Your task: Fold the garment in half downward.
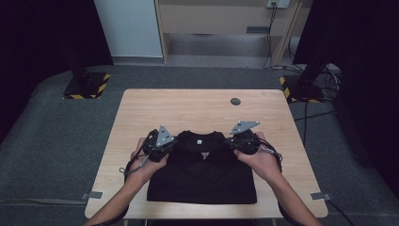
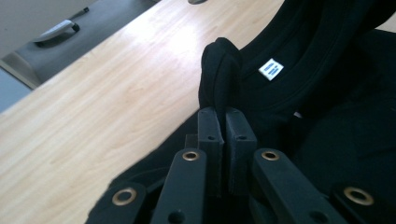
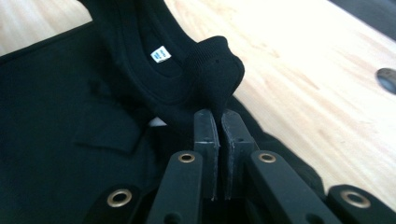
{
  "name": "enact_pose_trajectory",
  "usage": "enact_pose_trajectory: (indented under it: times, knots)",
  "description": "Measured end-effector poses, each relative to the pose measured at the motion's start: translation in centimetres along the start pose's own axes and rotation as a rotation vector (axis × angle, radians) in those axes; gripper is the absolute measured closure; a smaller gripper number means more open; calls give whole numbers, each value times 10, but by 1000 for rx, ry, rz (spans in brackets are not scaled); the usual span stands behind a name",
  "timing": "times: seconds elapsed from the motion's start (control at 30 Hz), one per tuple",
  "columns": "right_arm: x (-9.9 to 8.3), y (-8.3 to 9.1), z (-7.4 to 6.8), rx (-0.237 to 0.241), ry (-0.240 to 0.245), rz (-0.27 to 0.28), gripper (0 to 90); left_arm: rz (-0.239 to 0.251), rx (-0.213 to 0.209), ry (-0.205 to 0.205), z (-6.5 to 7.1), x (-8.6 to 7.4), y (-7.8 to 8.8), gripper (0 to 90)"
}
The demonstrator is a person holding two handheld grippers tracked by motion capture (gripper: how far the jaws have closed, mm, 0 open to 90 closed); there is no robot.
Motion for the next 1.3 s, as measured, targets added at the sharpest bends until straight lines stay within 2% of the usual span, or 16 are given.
enact_pose_trajectory:
  times: [0.4, 0.6, 0.87, 1.0, 1.13, 1.3]
  knots:
    - [-19, 4, -21, 34, 4, -6, 867, -8, -39, 12, 19, -21, 12, 872]
    - [-23, 12, -26, 38, 16, -3, 865, 5, -46, 3, 25, -17, 20, 872]
    - [-15, 27, -29, 33, 46, 9, 864, 22, -63, 0, 31, -13, 32, 872]
    - [-23, 26, -36, 45, 59, -10, 862, 6, -68, -7, 34, -23, 31, 872]
    - [-34, 20, -42, 61, 46, -21, 857, -28, -84, 16, 35, -39, 22, 871]
    - [-46, 14, -47, 69, 25, -28, 849, -59, -99, 13, 43, -54, 16, 867]
Point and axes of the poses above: each handheld gripper's, and its own axes: y roughly backward along the jaws, x roughly out of its top, z roughly to its right, the point moved 8 cm from there along -y, roughly forward along the jaws, and after that the axes turned 9 degrees about y, right-handed, at the moved point
